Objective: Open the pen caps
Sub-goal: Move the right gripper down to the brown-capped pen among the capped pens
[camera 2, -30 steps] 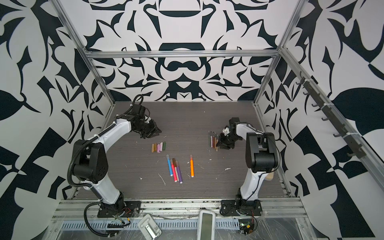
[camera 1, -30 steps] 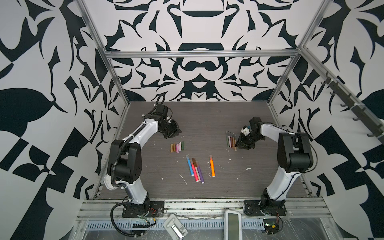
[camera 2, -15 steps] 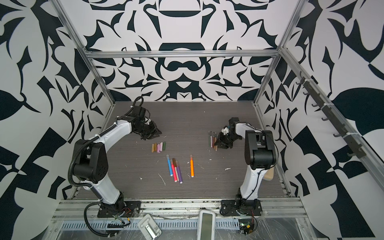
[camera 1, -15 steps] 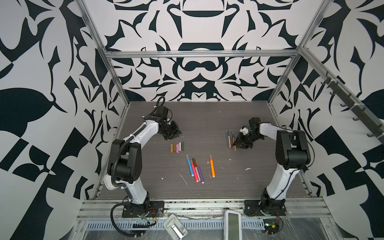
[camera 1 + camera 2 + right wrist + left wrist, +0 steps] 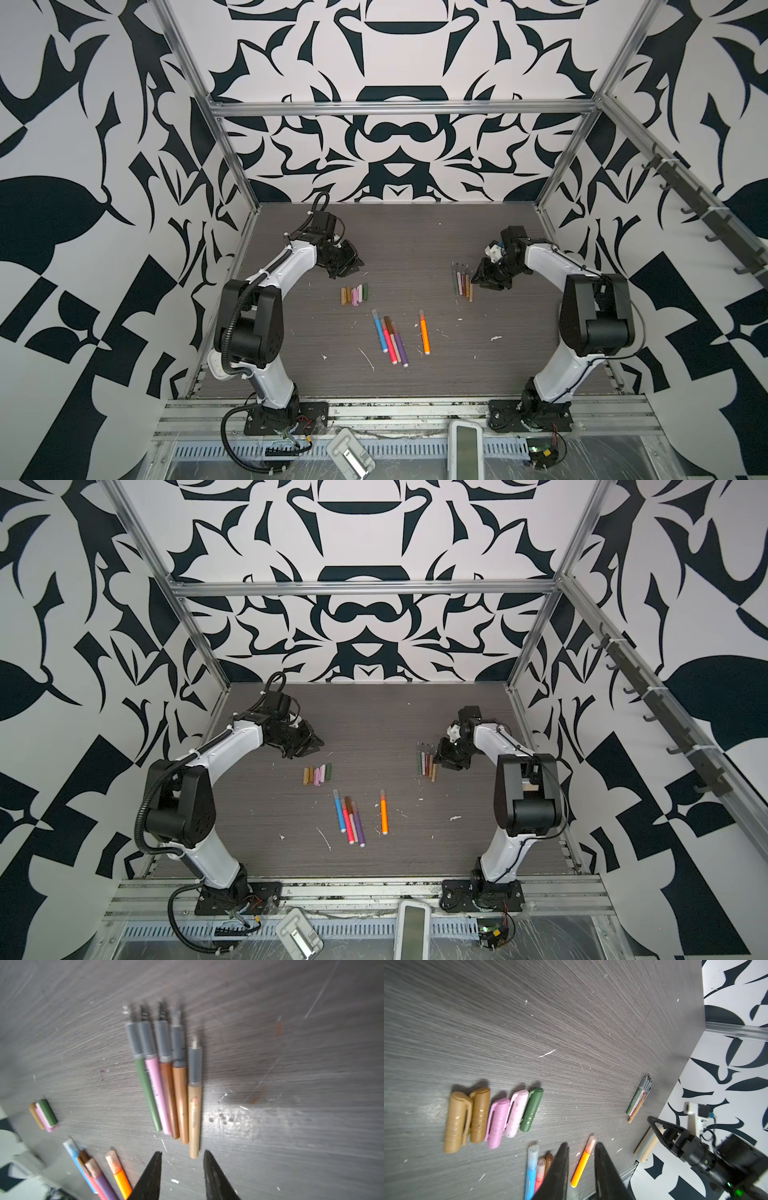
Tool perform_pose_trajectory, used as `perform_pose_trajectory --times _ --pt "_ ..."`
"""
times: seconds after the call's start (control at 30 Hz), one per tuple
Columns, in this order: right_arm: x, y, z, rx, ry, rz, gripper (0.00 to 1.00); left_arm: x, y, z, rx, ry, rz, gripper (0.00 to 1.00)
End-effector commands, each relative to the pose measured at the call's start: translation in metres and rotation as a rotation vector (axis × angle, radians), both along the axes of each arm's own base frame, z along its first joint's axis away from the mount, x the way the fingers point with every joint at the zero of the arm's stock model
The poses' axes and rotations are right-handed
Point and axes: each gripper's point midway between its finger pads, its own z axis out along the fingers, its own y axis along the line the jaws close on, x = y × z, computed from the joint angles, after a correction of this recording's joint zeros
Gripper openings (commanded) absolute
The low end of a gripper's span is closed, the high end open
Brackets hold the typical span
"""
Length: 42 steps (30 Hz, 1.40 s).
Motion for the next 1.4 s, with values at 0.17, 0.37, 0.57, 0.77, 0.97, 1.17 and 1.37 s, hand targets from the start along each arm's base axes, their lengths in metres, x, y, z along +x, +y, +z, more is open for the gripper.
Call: perform_pose_trajectory --times 0.17,0.37,0.57,0.77,0.97,1.17,1.37 --pt "-0.079 0.149 0.014 -0.109 -0.046 0.471 0.35 -0.008 0.001 -0.008 -0.035 0.022 0.045 0.25" --pt "-0.142 0.219 0.006 -0.174 -0.063 0.706 0.32 -0.019 0.005 -0.009 -0.019 0.029 0.042 0.25" --pt "-0.170 0.244 -0.001 -0.078 -0.025 0.693 0.21 -0.030 0.008 -0.010 -0.007 0.047 0.024 0.25" --pt "-0.191 0.254 -0.013 -0.090 0.013 0.751 0.17 -0.037 0.010 -0.010 -0.001 0.051 0.014 0.25" --pt "-0.194 0.248 -0.029 -0.134 0.070 0.722 0.17 -0.041 0.011 -0.007 0.007 0.047 0.001 0.25" --pt "-0.197 0.242 -0.044 -0.167 0.112 0.694 0.17 -0.045 0.012 -0.007 0.010 0.054 -0.009 0.25" --pt "-0.197 0.237 -0.050 -0.191 0.125 0.664 0.20 -0.049 0.012 -0.006 0.015 0.054 -0.023 0.25"
